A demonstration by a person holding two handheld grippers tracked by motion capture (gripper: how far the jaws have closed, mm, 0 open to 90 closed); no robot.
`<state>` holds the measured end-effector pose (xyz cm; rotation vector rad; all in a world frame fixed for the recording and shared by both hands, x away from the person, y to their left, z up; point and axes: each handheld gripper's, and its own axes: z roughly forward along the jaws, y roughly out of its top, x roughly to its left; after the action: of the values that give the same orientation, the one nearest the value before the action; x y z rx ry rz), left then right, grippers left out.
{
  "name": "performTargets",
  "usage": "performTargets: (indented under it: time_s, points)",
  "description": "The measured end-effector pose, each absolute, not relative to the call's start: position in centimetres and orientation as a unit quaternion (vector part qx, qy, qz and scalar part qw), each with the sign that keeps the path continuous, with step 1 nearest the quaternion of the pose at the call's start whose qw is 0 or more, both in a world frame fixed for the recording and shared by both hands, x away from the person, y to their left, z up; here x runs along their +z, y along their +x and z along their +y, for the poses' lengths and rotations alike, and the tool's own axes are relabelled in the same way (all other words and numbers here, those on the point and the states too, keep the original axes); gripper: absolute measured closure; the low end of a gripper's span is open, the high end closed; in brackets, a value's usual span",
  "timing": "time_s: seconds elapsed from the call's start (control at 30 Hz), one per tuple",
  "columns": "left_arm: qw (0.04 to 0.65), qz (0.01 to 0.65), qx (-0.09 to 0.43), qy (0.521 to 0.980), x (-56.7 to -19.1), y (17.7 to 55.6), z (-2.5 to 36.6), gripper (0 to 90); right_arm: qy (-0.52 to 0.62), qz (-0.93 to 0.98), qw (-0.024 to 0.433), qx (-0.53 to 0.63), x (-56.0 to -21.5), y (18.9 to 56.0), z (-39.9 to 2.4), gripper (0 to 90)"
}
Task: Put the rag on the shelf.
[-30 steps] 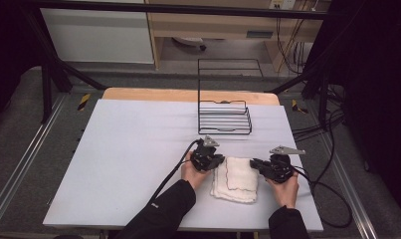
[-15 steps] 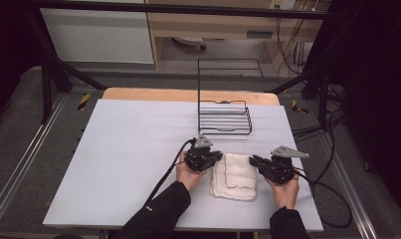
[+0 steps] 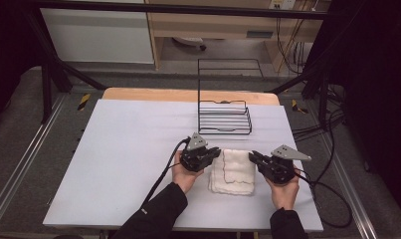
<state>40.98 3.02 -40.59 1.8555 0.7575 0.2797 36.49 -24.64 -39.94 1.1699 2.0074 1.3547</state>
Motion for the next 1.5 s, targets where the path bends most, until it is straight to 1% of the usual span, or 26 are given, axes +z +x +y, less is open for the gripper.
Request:
performTargets:
  time_s: [0.67, 0.87, 1.5]
  points:
    - [0.574, 0.301, 0.155, 0.745, -37.0, 39.6, 4.2, 84.0, 0.400, 0.699, 0.262, 0.533, -37.1, 35.3, -23.9, 80.9]
    - [0.586, 0.296, 0.165, 0.736, -36.0, 39.5, 4.3, 84.0, 0.391, 0.687, 0.281, 0.544, -35.8, 35.3, -23.7, 80.9]
    - [0.616, 0.290, 0.188, 0.708, -33.1, 39.7, 5.1, 84.0, 0.369, 0.658, 0.316, 0.575, -33.2, 35.6, -22.9, 80.9]
